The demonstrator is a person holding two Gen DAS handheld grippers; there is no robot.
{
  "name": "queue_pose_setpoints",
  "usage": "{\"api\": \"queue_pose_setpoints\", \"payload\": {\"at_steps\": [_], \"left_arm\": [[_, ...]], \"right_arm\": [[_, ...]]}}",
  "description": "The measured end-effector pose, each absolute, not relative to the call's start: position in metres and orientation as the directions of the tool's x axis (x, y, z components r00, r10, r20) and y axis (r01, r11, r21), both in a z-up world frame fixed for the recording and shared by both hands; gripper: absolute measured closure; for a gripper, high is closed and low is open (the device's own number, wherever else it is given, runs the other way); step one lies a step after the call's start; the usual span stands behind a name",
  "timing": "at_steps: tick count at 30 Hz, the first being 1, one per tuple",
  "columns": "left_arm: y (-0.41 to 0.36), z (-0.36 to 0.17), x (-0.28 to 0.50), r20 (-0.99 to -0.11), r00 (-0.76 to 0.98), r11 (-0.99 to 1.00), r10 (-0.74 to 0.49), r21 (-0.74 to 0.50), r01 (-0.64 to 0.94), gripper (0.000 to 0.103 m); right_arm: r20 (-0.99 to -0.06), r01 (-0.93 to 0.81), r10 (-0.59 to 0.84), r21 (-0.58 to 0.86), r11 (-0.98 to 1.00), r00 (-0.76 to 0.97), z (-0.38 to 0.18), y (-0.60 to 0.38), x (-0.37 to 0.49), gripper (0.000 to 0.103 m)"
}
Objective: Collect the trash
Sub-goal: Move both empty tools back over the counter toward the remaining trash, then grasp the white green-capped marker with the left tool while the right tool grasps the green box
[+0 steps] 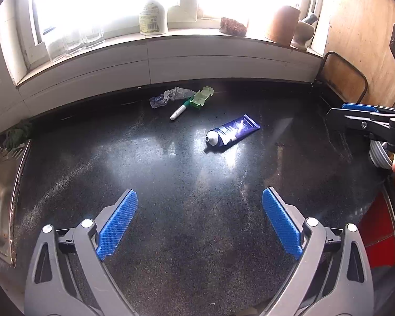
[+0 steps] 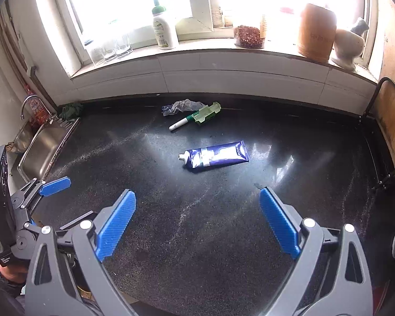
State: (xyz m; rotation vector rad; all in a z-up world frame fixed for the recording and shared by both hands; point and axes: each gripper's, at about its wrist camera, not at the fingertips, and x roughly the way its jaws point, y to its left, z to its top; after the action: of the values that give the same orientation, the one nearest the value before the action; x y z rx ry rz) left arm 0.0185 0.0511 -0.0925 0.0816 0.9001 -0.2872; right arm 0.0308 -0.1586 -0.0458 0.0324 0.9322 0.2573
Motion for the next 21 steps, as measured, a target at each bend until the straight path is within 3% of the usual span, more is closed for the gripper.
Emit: {"api": "queue_pose_setpoints", "payload": {"at_steps": [12,21], "left_arm": [[0.044,-0.108,0.090,-0.794,0.577,0.962,-0.191,-0.036,0.270,0.010],[0.023,-0.149,0.173,-0.818,0.541,0.944,-0.194,-0.005,0.331,0.010]], "right_arm": [[-0.807,-0.239,0.264,0.157,0.958,0.529,-0.064,-0.158,0.102,0.011],[-0.835,-0.240,0.283,0.187,0.952,0.471,-0.102,-0.151,0.198,0.011]]}}
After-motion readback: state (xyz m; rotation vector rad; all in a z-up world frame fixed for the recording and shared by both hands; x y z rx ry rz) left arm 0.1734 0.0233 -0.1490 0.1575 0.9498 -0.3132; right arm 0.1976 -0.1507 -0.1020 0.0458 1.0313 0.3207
